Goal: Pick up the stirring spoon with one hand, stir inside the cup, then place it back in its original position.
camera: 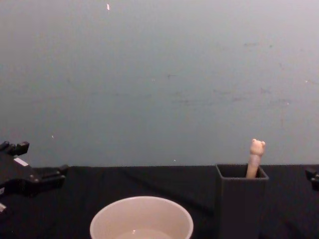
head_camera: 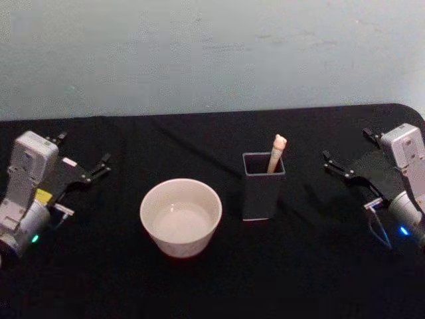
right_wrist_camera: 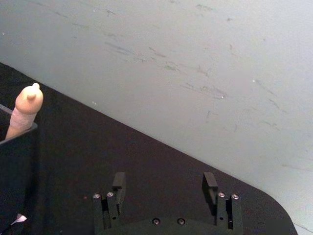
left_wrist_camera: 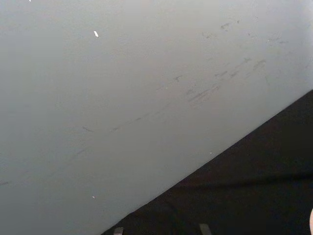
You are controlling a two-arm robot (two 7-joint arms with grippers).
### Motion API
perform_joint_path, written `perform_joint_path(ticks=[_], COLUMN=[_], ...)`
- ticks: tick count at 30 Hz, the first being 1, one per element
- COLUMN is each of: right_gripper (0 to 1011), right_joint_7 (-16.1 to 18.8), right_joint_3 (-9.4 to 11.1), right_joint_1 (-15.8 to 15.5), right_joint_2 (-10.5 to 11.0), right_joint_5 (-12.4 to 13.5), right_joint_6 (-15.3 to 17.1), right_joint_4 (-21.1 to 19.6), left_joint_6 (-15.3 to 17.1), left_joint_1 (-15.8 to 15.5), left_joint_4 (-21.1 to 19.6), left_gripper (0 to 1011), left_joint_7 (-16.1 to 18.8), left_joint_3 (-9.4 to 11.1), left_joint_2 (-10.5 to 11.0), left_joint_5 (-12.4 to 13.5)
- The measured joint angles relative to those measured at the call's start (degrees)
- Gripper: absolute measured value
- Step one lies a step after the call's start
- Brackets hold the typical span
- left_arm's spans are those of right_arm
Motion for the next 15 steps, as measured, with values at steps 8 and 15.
perform_joint_path(ticks=[8, 15], right_gripper=[1000, 1000], right_joint_7=[0.0, 0.0], right_joint_3=[0.0, 0.0], right_joint_1=[0.0, 0.0], right_joint_2=[0.0, 0.0], right_joint_5=[0.0, 0.0], right_joint_6=[0.0, 0.0], right_joint_4=[0.0, 0.0], left_joint_6=[0.0, 0.0], left_joint_1=[0.0, 0.0], left_joint_4=[0.0, 0.0], left_gripper=[1001, 1001], left_joint_7=[0.0, 0.0], left_joint_3=[0.0, 0.0], left_joint_2=[0.0, 0.0], left_joint_5=[0.0, 0.0])
